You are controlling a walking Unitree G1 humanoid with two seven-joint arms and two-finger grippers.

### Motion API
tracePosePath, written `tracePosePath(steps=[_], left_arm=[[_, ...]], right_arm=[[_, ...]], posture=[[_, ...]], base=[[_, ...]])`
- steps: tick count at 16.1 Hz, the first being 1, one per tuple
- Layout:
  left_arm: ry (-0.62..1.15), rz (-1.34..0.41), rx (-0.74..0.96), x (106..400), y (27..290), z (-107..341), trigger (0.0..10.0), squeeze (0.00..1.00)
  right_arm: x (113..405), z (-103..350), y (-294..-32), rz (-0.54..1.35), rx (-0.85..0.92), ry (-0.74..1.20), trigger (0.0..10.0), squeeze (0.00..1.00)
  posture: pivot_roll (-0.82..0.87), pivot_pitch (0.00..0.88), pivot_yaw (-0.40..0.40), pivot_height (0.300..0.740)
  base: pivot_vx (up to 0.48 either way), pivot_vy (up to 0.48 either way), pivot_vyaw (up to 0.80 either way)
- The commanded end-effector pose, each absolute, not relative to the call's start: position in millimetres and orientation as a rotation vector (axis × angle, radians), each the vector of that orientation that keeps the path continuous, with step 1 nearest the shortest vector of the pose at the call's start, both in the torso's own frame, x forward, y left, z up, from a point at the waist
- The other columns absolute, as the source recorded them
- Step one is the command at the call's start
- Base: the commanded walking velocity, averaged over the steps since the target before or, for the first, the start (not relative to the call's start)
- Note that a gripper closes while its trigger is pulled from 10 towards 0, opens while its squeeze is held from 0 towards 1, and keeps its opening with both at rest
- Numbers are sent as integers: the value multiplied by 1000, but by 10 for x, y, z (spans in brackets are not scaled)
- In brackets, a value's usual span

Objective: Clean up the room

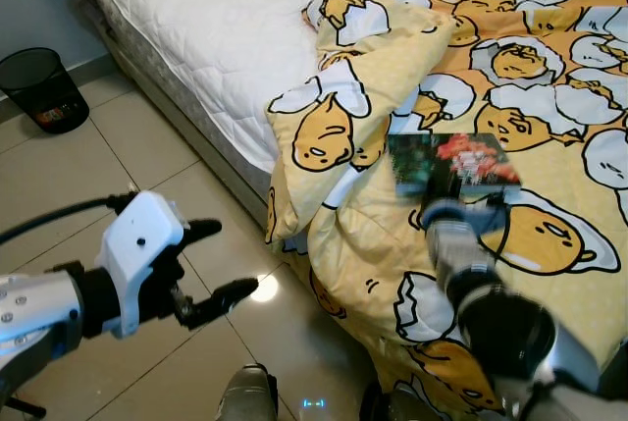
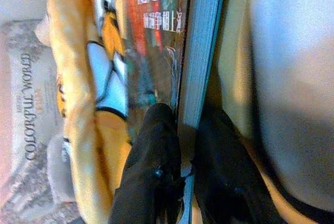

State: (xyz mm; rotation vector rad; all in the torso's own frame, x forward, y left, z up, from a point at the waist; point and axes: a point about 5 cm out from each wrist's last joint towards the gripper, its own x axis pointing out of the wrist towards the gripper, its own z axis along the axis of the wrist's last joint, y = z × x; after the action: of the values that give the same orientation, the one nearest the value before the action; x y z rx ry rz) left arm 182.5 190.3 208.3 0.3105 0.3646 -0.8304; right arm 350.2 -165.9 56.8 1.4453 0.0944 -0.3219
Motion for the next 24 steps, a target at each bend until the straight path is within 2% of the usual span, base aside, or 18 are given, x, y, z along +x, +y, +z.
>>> tracePosePath(steps=[1, 2, 5, 6, 10, 11, 12, 21, 22, 24], left_arm=[[365, -830, 312, 1804, 1899, 2086, 10000, 1000], [364, -824, 307, 1790, 1905, 2083, 10000, 1000], [361, -824, 301, 1782, 1896, 2081, 10000, 1000], [360, -832, 297, 1784, 1877, 2069, 10000, 1000], [355, -840, 297, 1806, 1859, 2065, 10000, 1000], [354, -838, 299, 1805, 1861, 2067, 10000, 1000], [355, -837, 299, 1804, 1865, 2068, 10000, 1000], [356, -843, 300, 1827, 1848, 2063, 10000, 1000], [359, -849, 305, 1826, 1843, 2063, 10000, 1000], [357, -849, 305, 1834, 1845, 2073, 10000, 1000]], right_arm=[[3465, 515, -1640, -318, 1438, 114, 0, 0], [3263, 288, -1729, -357, 1438, 118, 0, 0], [3003, 47, -1819, -408, 1396, 161, 0, 0], [2935, -20, -1809, -404, 1345, 205, 10000, 0], [3017, 37, -1703, -355, 1298, 257, 10000, 0], [3048, 65, -1682, -350, 1309, 257, 10000, 176], [3062, 76, -1674, -352, 1316, 258, 10000, 1000], [3083, 50, -1661, -460, 1337, 303, 10000, 988], [3143, 109, -1613, -439, 1352, 286, 10000, 0], [3269, 260, -1572, -379, 1401, 210, 10000, 0]], posture=[[512, 203, 10, 740], [503, 196, 10, 740], [488, 186, 14, 740], [483, 183, 18, 740], [488, 177, 14, 740], [489, 175, 12, 740], [489, 176, 9, 740], [489, 188, 19, 740], [497, 187, 23, 740], [501, 190, 26, 740]], base=[[0, 0, 0], [0, 0, 0], [0, 0, 0], [0, 0, 0], [0, 0, 0], [0, 0, 0], [0, 0, 0], [0, 0, 0], [0, 0, 0], [0, 0, 0]])
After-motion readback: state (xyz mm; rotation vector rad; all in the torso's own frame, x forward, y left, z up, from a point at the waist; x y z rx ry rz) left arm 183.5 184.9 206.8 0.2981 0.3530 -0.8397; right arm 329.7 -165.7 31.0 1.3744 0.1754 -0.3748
